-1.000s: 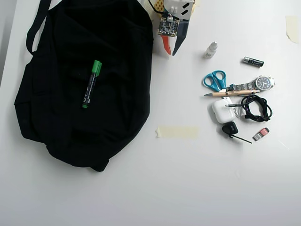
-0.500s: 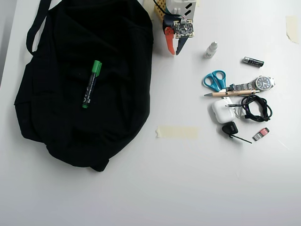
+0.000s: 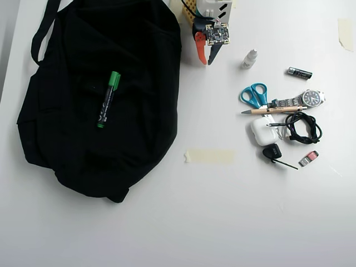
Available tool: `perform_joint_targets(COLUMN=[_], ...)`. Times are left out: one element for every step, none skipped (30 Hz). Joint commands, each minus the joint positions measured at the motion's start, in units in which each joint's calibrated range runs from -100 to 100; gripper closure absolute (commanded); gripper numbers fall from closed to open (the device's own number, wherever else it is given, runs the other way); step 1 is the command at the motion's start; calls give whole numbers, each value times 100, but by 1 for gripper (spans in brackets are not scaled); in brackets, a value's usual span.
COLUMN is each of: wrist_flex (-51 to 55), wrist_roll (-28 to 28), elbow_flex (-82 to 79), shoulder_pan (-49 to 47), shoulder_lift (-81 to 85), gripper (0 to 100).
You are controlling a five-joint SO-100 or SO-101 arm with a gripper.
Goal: Put the whiteboard marker into the black bag
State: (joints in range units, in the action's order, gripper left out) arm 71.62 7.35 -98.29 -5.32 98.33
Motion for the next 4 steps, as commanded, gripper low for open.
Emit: perform_joint_targets(wrist_flex=[38,38,38,38], wrist_roll=[31,31,31,31], elbow_flex=[-99,-99,-99,-99], shoulder_pan=[-29,-29,-29,-29], shoulder_lift=[59,59,59,59], gripper=[98,98,98,98])
